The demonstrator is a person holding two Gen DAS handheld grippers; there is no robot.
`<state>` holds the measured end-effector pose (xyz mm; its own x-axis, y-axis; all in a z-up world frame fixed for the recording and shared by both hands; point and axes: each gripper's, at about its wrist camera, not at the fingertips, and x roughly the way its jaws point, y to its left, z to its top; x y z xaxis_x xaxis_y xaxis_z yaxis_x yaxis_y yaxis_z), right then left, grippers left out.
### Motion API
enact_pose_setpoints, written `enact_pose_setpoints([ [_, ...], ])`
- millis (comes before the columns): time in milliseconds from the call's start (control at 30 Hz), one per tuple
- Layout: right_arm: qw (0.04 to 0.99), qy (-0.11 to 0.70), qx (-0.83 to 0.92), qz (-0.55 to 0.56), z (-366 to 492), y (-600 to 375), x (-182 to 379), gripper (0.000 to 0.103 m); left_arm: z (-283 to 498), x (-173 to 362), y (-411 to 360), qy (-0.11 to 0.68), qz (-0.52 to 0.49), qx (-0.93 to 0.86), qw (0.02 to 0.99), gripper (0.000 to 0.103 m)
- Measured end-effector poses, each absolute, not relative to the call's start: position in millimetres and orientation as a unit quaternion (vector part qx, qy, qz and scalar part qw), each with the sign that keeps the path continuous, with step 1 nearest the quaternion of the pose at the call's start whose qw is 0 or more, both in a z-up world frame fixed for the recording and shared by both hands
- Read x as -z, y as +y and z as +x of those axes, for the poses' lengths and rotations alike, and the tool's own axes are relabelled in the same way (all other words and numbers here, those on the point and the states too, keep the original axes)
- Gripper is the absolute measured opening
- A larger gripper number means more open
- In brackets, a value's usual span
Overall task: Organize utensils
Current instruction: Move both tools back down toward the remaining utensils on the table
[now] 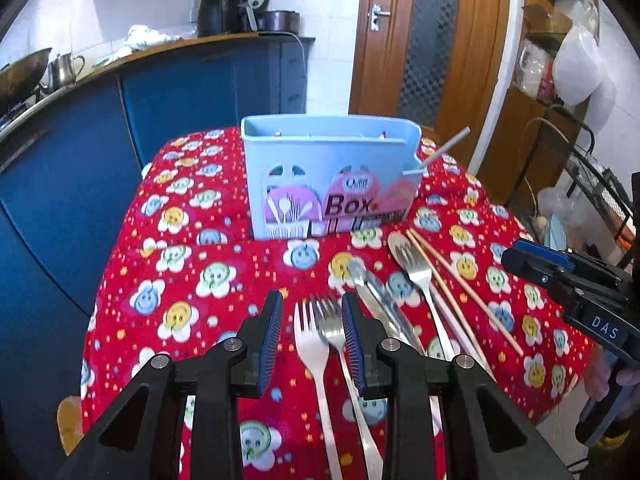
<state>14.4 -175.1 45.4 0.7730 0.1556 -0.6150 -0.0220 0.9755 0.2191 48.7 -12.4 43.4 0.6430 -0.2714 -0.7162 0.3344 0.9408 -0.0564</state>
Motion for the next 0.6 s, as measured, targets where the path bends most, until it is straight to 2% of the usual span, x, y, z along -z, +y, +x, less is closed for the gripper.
enact_pose_setpoints([
  [600,0.917,0.377,-0.024,0.127,-4,-194,-16,0.033,43,-8,-18,0.467,0.060,0.171,0.865,0.031],
])
